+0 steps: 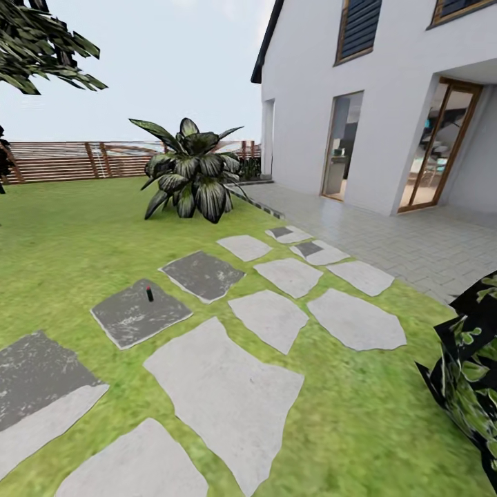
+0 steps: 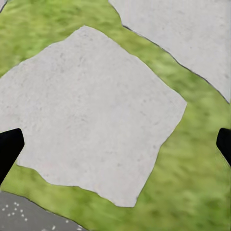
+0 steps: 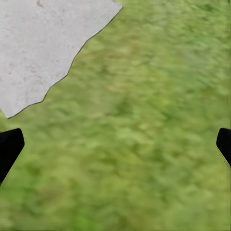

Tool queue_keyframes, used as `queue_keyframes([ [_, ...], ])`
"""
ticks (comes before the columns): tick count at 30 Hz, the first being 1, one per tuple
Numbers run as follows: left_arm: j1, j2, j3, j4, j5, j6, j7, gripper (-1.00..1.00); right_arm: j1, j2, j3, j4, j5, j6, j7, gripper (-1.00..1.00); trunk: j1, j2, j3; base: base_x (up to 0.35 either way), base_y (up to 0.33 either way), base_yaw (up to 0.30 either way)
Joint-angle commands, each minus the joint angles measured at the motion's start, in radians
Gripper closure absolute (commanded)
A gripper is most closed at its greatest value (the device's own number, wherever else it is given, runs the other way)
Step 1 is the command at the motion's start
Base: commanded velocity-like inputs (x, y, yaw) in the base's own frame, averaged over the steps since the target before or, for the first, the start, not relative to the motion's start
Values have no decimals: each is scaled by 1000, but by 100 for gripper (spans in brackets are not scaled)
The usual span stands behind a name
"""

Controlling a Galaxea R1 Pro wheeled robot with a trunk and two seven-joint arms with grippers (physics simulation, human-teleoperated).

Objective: In the garden, pick up the pesticide atomizer on the floor and spray pesticide onto both trees until each tree trunk is fully covered.

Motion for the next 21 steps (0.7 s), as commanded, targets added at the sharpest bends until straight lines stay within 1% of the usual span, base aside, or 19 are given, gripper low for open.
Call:
queue_keyframes([
  [1,0,0,0,0,0,0,0,-100,0,0,0,0,0,0,0,-100,0,0,0,330,-57,0],
  [21,0,0,-1,0,0,0,0,-100,0,0,0,0,0,-1,0,-100,0,0,0,330,-86,0],
])
